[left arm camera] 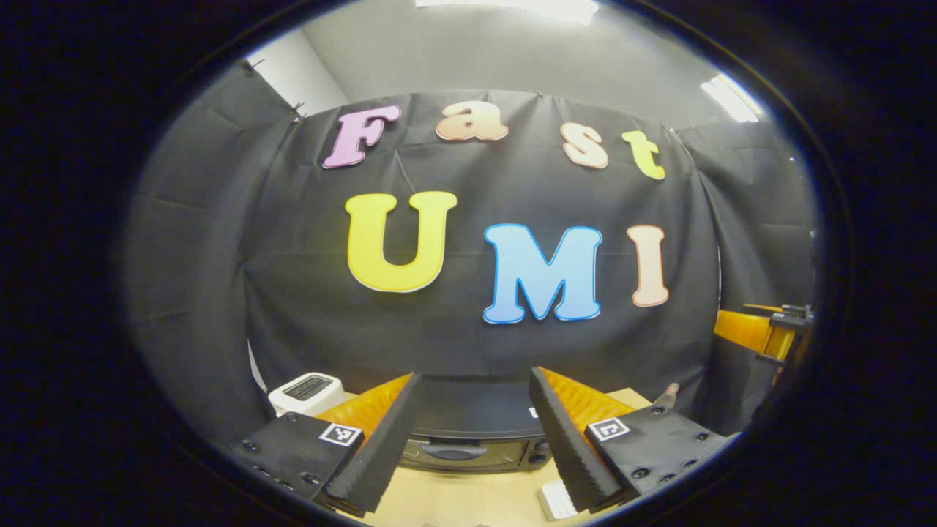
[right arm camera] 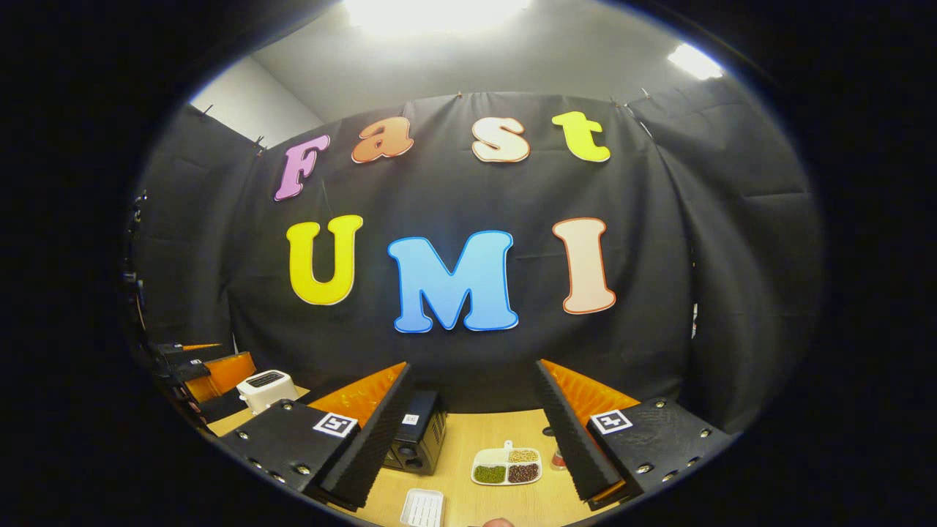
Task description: Open the electric oven with the left hand, put the food in, and close the electric oven.
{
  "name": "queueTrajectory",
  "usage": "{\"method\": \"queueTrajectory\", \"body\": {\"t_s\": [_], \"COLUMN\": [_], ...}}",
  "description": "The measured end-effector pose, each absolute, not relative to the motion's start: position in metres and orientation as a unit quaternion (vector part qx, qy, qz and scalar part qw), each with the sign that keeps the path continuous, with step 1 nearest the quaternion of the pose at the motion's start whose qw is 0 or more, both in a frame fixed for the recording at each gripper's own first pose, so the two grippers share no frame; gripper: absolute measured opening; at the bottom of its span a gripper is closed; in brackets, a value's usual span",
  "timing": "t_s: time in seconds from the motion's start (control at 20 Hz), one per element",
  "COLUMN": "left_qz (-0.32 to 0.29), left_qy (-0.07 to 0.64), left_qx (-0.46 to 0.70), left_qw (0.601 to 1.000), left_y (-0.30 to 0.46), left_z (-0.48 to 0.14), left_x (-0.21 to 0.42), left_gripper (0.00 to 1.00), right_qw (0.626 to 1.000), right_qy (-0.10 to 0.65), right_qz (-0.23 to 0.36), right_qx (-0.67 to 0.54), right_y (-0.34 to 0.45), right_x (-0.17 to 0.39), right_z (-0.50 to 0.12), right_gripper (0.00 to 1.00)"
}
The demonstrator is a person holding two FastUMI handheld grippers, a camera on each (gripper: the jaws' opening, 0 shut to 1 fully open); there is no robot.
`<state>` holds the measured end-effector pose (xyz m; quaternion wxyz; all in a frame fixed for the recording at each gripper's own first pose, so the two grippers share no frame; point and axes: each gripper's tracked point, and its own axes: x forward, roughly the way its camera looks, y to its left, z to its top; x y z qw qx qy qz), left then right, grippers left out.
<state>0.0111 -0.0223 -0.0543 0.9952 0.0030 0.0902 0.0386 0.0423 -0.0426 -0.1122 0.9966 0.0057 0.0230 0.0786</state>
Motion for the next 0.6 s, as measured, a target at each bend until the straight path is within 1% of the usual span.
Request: {"method": "queueTrajectory", "body": {"t_s": [0.05,0.1,0.25,0.3,0.35,0.45,0.5,0.55,0.6], "left_qz": [0.042,0.044,0.031,0.025,0.021,0.012,0.009,0.005,0.004], "left_qy": [0.078,0.068,0.059,0.053,0.048,0.052,0.060,0.064,0.063], "left_qx": [0.008,0.015,0.012,0.007,0.003,-0.003,-0.006,-0.008,-0.009], "left_qw": [0.996,0.997,0.998,0.998,0.999,0.999,0.998,0.998,0.998], "left_y": [-0.023,-0.024,-0.034,-0.036,-0.036,-0.034,-0.033,-0.032,-0.029], "left_z": [-0.043,-0.033,-0.015,-0.009,-0.004,-0.003,-0.004,-0.006,-0.004], "left_x": [0.005,0.003,-0.004,-0.004,-0.005,-0.010,-0.014,-0.017,-0.022], "left_gripper": [0.96,1.00,1.00,1.00,1.00,1.00,1.00,0.96,1.00], "right_qw": [0.996,0.996,0.997,0.997,0.998,0.998,0.998,0.998,0.998], "right_qy": [0.020,0.019,0.014,0.008,0.004,0.004,0.007,0.005,0.002], "right_qz": [0.083,0.083,0.078,0.074,0.067,0.056,0.056,0.059,0.060], "right_qx": [0.010,0.010,0.008,0.005,0.002,0.001,0.002,0.002,0.000], "right_y": [-0.042,-0.043,-0.044,-0.044,-0.044,-0.038,-0.033,-0.027,-0.022], "right_x": [0.041,0.039,0.028,0.025,0.021,0.011,0.004,-0.003,-0.008], "right_z": [-0.109,-0.107,-0.097,-0.093,-0.089,-0.086,-0.085,-0.081,-0.078], "right_gripper": [1.00,1.00,1.00,0.95,1.00,1.00,0.95,1.00,1.00]}}
